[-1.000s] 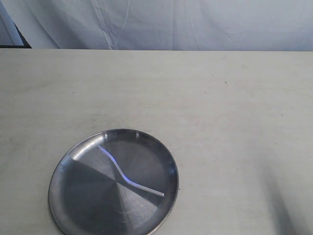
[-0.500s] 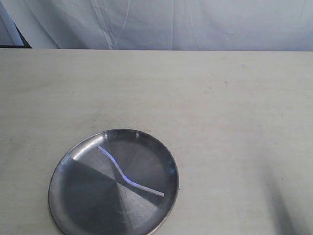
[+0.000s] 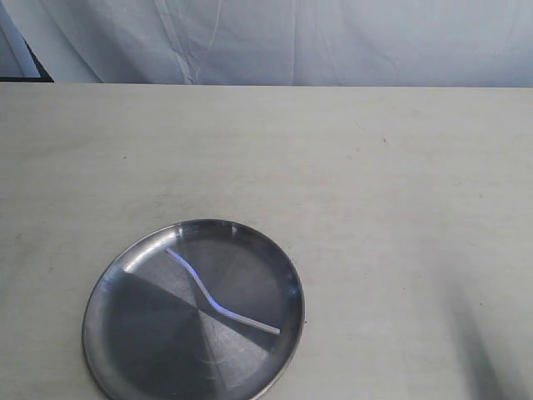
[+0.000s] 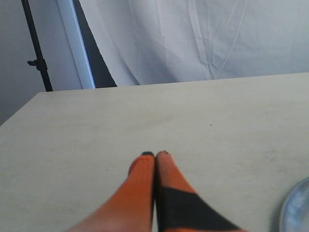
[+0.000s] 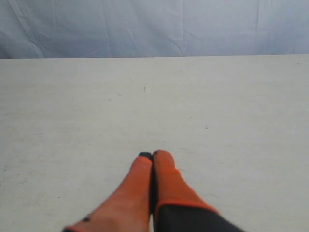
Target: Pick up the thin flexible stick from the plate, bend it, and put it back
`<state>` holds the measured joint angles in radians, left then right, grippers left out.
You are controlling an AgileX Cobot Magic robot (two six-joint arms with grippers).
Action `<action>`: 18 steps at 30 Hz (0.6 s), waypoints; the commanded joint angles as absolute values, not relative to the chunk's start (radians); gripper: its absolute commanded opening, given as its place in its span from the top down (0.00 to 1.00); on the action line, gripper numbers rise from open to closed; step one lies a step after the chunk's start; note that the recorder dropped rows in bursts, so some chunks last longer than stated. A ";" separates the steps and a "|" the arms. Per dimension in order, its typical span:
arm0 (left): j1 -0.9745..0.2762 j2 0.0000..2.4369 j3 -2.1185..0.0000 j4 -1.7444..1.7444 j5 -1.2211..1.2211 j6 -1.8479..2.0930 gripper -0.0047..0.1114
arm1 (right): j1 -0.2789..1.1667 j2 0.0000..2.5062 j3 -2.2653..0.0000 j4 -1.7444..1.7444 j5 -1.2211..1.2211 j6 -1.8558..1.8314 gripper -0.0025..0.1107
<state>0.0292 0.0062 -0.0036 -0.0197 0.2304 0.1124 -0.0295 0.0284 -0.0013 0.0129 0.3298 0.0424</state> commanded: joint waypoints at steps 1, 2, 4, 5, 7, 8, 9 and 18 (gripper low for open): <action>0.029 0.000 0.000 -0.014 0.224 0.109 0.96 | -0.030 0.025 0.000 0.028 0.316 0.040 0.99; 0.029 0.000 0.000 -0.014 0.224 0.109 0.96 | -0.030 0.025 0.000 0.028 0.316 0.040 0.99; 0.029 0.000 0.000 -0.014 0.224 0.109 0.96 | -0.030 0.025 0.000 0.028 0.316 0.040 0.99; 0.029 0.000 0.000 -0.014 0.224 0.109 0.96 | -0.030 0.025 0.000 0.034 0.316 0.040 0.99; 0.029 0.000 0.000 -0.014 0.224 0.109 0.96 | -0.030 0.025 0.000 0.034 0.316 0.040 0.99; 0.029 0.000 0.000 -0.014 0.224 0.109 0.96 | -0.030 0.025 0.000 0.034 0.316 0.040 0.99; 0.029 0.000 0.000 -0.014 0.224 0.109 0.96 | -0.030 0.025 0.000 0.034 0.316 0.040 0.99; 0.029 0.000 0.000 -0.014 0.224 0.111 0.96 | -0.030 0.025 0.000 0.036 0.316 0.042 0.99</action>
